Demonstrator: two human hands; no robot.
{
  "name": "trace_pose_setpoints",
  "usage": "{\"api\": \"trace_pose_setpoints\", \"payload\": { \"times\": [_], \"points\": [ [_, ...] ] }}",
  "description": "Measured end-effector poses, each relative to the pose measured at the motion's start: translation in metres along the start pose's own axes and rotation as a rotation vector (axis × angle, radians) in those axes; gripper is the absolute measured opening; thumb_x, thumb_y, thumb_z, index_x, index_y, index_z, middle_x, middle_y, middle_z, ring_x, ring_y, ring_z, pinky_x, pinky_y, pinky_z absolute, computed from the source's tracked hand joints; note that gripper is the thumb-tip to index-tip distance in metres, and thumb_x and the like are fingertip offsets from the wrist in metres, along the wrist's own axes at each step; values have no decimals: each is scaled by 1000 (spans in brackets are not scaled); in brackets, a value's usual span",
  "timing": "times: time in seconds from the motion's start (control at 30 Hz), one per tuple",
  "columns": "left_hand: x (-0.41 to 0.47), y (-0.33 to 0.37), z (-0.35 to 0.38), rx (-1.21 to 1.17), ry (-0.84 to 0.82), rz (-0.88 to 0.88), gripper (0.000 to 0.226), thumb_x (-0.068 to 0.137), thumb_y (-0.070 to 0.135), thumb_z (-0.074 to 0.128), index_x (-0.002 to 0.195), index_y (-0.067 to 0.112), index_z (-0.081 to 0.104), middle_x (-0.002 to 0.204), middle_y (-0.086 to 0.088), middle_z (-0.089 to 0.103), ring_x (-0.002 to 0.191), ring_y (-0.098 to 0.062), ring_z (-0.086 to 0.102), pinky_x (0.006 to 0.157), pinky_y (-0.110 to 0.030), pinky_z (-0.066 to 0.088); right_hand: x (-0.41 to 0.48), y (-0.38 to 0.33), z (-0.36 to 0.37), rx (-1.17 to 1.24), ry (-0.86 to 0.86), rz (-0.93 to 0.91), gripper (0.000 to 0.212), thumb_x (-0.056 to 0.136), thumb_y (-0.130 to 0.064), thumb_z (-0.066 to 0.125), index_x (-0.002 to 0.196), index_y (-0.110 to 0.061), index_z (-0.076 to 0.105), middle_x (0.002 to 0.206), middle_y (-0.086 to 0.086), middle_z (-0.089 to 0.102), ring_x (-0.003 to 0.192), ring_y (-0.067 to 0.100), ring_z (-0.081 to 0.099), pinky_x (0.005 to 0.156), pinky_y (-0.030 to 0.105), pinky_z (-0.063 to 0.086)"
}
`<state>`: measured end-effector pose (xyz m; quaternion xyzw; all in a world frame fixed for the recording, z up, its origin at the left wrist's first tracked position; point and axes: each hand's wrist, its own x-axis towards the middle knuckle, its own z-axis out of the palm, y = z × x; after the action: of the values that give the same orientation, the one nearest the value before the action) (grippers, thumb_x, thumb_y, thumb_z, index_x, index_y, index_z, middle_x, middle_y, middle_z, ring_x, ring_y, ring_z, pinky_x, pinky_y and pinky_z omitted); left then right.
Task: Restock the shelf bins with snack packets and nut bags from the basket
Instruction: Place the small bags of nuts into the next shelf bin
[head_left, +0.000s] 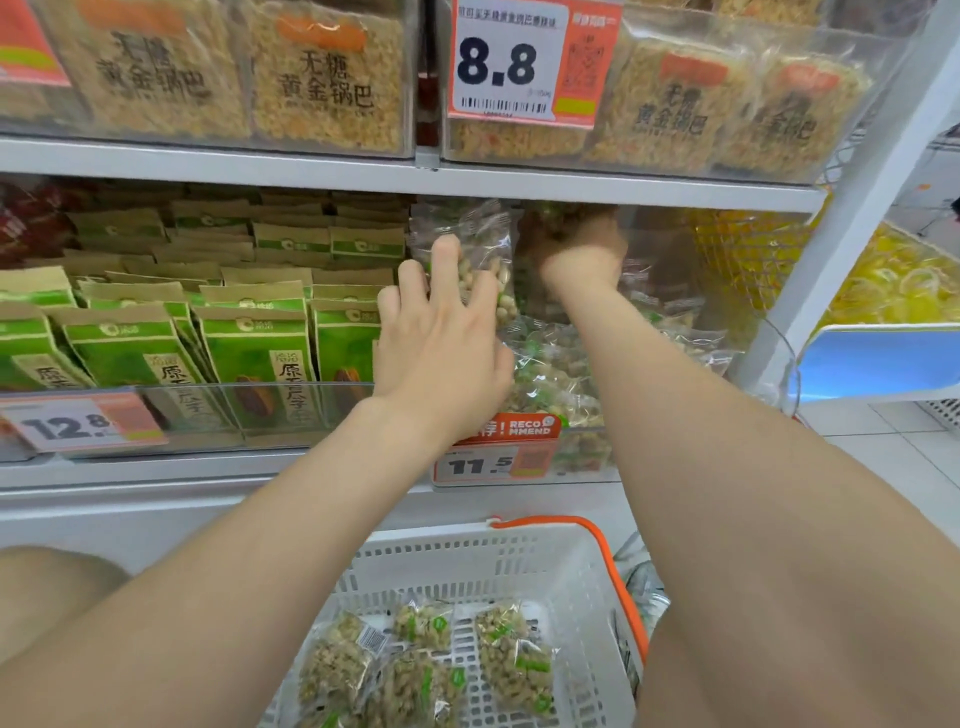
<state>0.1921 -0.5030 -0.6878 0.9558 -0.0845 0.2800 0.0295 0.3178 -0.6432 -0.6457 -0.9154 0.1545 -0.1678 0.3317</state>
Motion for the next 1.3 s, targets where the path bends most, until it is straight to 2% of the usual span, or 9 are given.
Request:
{"api": "trace_pose_setpoints", "payload": {
  "times": [0.17,0.3,0.4,0.63,0.77,0.83,1.1,1.2,1.3],
  "points": [
    [-2,0,1,2,9,5,32,86,38,45,110,16,51,143,-19,37,104,-38,43,81,-47,38,15,10,24,-136,-12,-26,87,86,-69,63,143,-6,50,130,14,67,123,33,63,98,40,52],
    [-4,0,0,-23,10,0,31,85,37,43,107,17,54,141,-18,39,104,-38,43,81,-47,39,6,7,21,-226,7,-64,108,94,-59,64,162,3,7,154,17,49,145,36,42,116,50,33],
    [-4,-1,-1,-22,3,-1,32,86,37,41,106,17,55,141,-17,39,104,-37,43,82,-47,39,7,10,20,-279,15,-79,110,95,-48,68,162,4,-2,158,17,43,148,36,36,119,50,28],
    [-8,-6,-2,-115,-2,38,24,95,38,45,103,17,53,137,-14,38,106,-36,42,90,-50,39,-18,24,-2,-406,-38,-129,85,93,-45,64,155,1,30,151,21,46,143,41,37,115,50,32],
    [-16,-7,-13,-152,67,59,32,99,34,38,102,13,61,121,-11,52,112,-35,47,98,-50,38,-46,26,-23,-326,-10,-266,27,102,-29,51,113,-5,58,123,22,64,121,43,55,99,50,43],
    [-23,-7,-21,-194,111,56,30,100,33,40,101,14,65,116,-7,58,115,-32,50,101,-48,36,-63,29,-31,-285,18,-381,22,105,-25,43,105,-8,57,111,18,67,108,42,60,89,47,49],
    [-72,-5,-44,-375,319,504,15,87,17,62,75,10,60,75,-7,55,75,-31,49,64,-43,37,-164,33,-72,-134,8,-693,22,93,-19,45,96,-14,66,89,7,69,84,32,64,67,42,51],
    [-104,-8,-26,-462,151,601,22,84,23,62,63,16,60,66,-1,58,61,-27,54,51,-34,40,-206,47,-73,-243,-53,-742,18,85,-22,46,74,-15,57,69,8,62,66,38,60,52,38,40],
    [-137,-6,0,-321,-304,697,32,85,36,50,59,20,56,57,2,55,49,-29,52,47,-29,36,-242,71,-67,-382,-204,-656,18,89,-21,48,71,-17,47,65,4,48,62,35,49,56,35,29]
  ]
}}
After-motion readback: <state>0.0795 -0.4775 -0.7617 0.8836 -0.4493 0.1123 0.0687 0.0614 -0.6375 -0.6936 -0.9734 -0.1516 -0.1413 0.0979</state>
